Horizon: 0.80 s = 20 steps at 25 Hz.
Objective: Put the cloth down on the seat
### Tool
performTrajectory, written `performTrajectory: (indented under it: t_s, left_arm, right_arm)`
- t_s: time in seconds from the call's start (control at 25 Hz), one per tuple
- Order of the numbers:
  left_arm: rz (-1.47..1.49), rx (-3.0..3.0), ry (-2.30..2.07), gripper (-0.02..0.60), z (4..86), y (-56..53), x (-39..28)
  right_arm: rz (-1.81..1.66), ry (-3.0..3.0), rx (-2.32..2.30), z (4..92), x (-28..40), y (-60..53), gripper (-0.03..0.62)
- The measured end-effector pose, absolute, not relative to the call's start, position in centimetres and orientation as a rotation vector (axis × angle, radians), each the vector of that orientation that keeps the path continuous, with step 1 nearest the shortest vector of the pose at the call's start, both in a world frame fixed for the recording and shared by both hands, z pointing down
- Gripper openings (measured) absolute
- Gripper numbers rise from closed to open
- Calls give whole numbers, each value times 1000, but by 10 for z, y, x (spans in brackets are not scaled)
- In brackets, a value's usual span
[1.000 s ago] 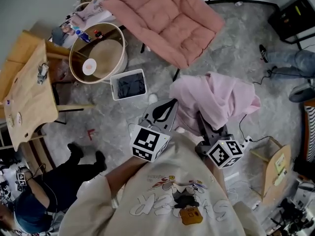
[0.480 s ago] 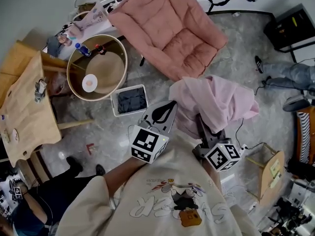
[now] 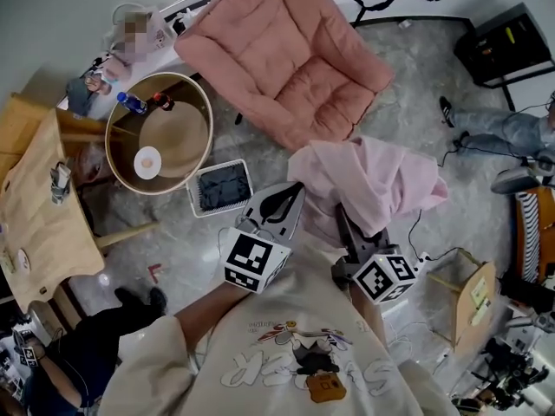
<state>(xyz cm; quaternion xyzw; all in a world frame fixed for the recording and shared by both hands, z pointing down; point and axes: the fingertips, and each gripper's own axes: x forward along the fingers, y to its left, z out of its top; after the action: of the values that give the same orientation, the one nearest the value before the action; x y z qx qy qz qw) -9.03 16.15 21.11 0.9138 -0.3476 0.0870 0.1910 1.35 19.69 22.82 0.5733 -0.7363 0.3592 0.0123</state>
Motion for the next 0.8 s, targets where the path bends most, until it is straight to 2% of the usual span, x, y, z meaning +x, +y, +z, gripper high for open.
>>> performTrajectory:
  t_s: [0.8]
  left_arm:
    - [423, 2456, -1124, 5, 255, -46, 0]
  right_arm:
    - [1146, -2356, 1458, 268, 103, -33, 232]
